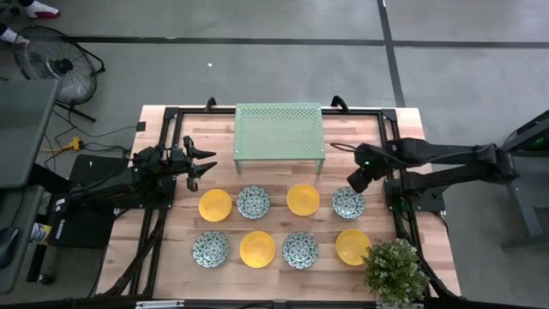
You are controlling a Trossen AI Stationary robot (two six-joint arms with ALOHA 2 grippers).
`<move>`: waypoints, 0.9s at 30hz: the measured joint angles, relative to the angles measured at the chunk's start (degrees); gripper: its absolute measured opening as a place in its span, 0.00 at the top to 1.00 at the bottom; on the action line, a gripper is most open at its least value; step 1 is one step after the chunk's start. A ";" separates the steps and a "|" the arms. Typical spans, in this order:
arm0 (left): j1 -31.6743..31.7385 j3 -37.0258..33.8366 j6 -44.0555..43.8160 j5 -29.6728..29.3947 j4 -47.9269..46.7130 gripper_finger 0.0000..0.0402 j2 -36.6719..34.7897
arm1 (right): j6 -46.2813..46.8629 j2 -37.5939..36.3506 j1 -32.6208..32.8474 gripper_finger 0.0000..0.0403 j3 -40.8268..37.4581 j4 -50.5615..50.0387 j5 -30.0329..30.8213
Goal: Pick & Place Mini bowls
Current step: Put the blue patterned bowl on the shelf
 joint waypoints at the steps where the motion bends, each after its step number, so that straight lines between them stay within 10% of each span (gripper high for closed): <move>1: 0.02 0.00 0.00 0.00 0.00 0.63 0.00 | -0.01 1.37 -0.38 0.72 0.46 -0.99 -0.97; 27: 0.00 0.00 0.02 0.00 0.00 0.63 0.00 | -4.98 21.72 0.71 0.45 2.47 -1.89 -6.17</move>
